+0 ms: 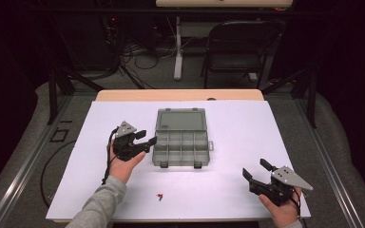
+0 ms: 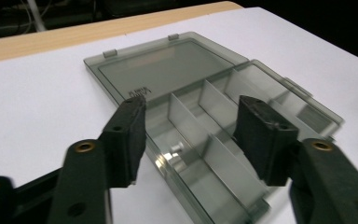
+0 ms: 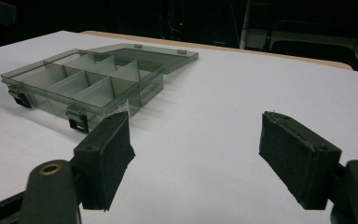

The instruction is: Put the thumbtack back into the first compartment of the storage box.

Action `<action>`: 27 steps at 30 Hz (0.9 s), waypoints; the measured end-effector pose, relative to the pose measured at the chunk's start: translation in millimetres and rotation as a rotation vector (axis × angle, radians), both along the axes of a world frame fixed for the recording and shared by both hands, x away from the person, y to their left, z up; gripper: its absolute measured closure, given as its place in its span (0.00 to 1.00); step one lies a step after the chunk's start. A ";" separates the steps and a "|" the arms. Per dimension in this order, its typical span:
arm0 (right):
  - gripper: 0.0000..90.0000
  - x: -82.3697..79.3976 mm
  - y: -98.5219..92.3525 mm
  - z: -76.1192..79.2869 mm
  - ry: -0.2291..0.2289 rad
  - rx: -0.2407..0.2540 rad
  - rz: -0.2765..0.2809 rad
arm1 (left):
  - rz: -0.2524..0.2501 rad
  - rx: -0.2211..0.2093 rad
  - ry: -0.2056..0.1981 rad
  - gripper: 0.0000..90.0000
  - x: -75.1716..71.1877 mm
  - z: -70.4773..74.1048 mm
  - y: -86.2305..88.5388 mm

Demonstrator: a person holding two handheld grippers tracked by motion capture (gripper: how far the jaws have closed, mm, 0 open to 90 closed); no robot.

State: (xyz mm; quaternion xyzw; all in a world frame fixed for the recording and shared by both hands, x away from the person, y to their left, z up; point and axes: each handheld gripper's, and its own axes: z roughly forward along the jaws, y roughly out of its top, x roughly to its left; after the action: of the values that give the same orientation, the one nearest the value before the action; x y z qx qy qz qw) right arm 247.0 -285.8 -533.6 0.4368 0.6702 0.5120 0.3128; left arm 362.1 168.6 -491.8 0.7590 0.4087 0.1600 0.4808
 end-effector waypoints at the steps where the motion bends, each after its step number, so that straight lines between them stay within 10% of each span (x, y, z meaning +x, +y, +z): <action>1: 0.27 -0.1 0.0 0.0 0.000 0.000 0.000 | -0.003 -0.002 0.002 0.44 -3.8 0.1 1.7; 10: 0.27 -0.2 1.2 -0.2 -0.003 -0.002 0.002 | -0.013 -0.013 -0.003 0.33 -41.4 -1.5 23.9; 27: 0.27 -0.7 1.9 -0.1 0.003 -0.010 0.004 | -0.012 0.003 0.019 0.44 -98.5 -27.4 42.8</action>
State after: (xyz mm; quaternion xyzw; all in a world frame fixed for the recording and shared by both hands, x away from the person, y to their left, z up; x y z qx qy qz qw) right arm 246.2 -283.9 -533.7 0.4350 0.6740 0.5085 0.3130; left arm 263.6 211.4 -519.3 0.7638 0.4085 0.1503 0.4766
